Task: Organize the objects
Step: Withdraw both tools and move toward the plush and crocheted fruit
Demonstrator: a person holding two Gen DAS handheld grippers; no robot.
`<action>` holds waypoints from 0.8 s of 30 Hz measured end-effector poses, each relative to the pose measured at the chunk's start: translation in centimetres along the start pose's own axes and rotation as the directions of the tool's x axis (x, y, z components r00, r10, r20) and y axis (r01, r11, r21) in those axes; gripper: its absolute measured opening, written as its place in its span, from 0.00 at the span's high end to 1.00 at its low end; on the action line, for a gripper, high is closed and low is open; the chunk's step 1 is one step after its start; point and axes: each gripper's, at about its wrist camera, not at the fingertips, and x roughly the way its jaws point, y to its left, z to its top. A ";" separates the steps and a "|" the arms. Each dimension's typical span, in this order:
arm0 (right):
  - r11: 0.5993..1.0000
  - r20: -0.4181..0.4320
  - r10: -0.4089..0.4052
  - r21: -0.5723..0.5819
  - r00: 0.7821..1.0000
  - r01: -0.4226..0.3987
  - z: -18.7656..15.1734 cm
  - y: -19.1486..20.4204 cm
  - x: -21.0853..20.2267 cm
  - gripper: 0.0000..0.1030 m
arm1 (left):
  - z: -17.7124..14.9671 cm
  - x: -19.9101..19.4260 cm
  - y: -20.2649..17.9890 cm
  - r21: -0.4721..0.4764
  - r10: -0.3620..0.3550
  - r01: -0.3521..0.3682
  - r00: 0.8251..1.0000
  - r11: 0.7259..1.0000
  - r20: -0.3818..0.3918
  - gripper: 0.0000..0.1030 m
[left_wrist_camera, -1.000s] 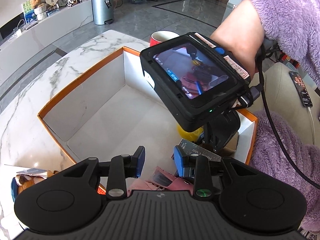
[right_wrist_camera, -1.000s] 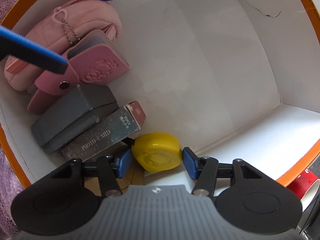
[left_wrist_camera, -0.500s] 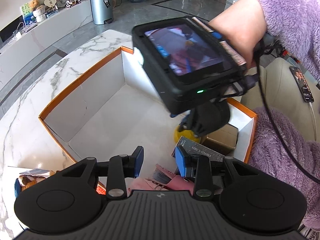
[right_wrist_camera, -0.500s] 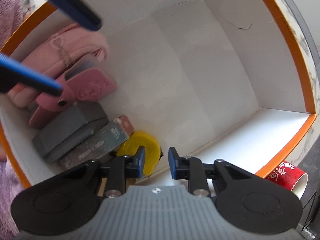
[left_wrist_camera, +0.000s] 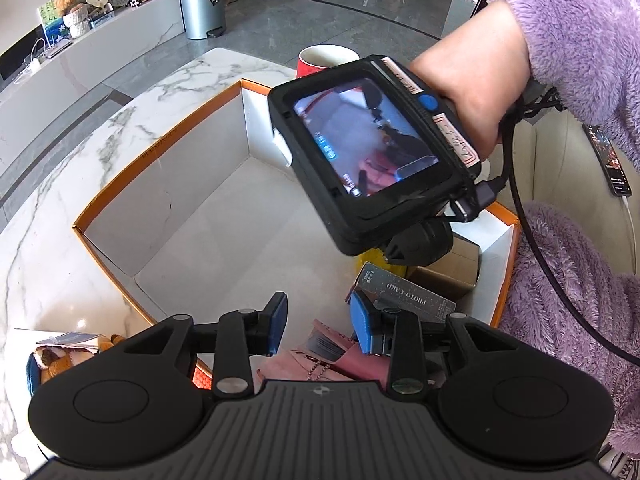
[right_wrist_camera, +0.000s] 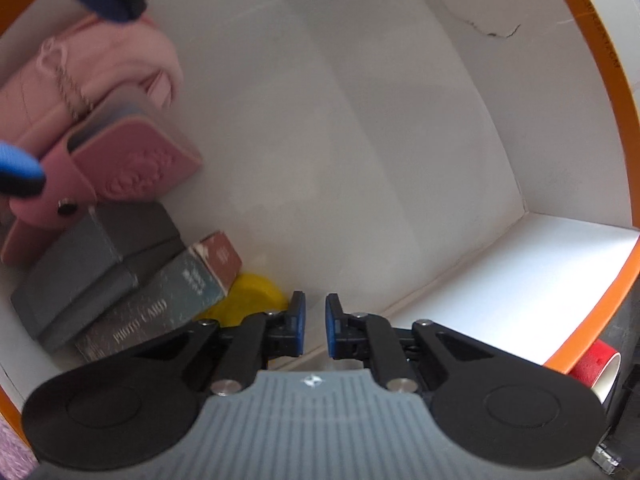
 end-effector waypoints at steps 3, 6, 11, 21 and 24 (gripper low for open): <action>1.000 0.029 -0.008 0.028 1.000 0.007 -0.6 -0.2 -1.1 0.88 | -0.2 -0.7 -0.2 0.000 0.006 -0.006 1.000 1.000 0.010 0.60; 0.998 0.075 -0.034 0.050 0.997 0.031 -1.4 -0.1 -3.2 0.87 | -0.7 -2.3 -0.3 -0.008 0.012 -0.012 0.999 1.000 0.036 0.60; 0.992 0.198 -0.092 0.107 0.976 0.072 -3.1 1.1 -7.7 0.86 | -2.7 -6.4 0.5 -0.055 0.076 -0.072 0.993 0.996 0.090 0.59; 0.979 0.501 -0.116 0.205 0.858 0.013 -3.0 6.3 -16.1 0.82 | -8.4 -11.9 2.7 -0.186 0.239 -0.217 0.966 0.958 0.103 0.56; 0.985 0.545 -0.131 0.167 0.828 0.046 0.5 8.4 -17.4 0.77 | -10.0 -12.1 3.2 -0.214 0.244 -0.219 0.965 0.952 0.096 0.56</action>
